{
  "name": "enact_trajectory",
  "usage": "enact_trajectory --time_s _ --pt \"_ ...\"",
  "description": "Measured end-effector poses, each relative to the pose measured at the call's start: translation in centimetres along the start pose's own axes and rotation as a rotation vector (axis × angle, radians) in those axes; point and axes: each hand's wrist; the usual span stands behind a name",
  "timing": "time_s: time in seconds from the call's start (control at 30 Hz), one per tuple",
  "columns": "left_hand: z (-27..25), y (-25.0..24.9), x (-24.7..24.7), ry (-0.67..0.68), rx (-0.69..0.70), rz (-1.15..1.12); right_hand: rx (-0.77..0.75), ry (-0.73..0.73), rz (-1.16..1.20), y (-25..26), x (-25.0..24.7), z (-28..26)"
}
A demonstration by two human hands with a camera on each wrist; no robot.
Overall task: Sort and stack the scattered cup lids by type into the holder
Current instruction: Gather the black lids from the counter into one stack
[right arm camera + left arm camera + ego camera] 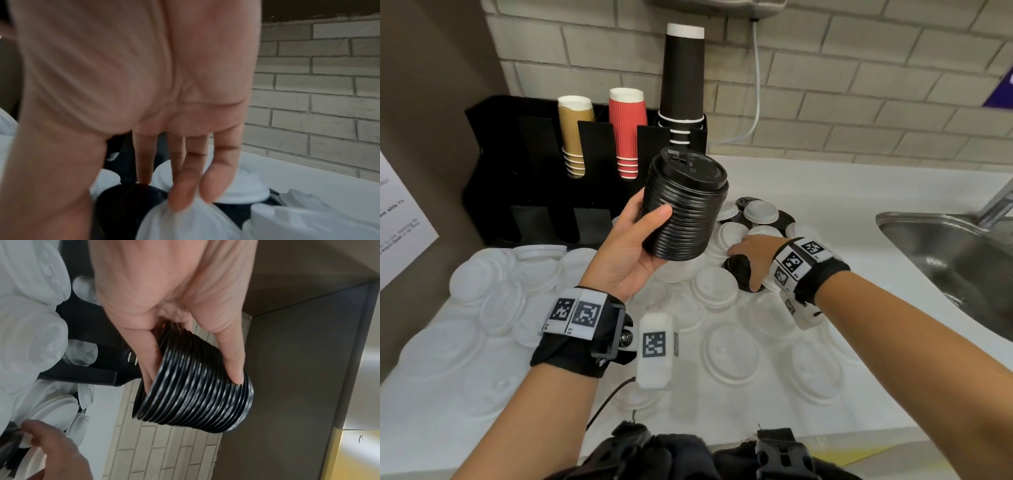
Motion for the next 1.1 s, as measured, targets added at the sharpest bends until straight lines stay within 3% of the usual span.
enact_trajectory --time_s 0.33,0.67,0.97,1.1 --pt "0.0 -0.1 -0.3 0.007 0.018 -0.01 0.005 -0.091 0.038 -1.1 1.8 2.5" --pt "-0.4 0.1 -1.1 -0.028 0.038 -0.012 -0.021 -0.003 0.132 -0.2 0.7 2.0" --pt "0.4 -0.9 -1.7 -0.019 0.017 -0.019 0.116 -0.242 0.49 -1.2 -3.5 0.4" --pt "0.7 -1.3 -1.8 0.0 -0.005 -0.03 0.153 -0.382 0.859 -1.3 -5.5 -1.1"
Point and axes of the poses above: each hand's wrist, its own z-axis towards the middle knuckle, its own x-axis out of the palm, y = z × x, and after that the axes turned 12 degrees about -y, right-handed
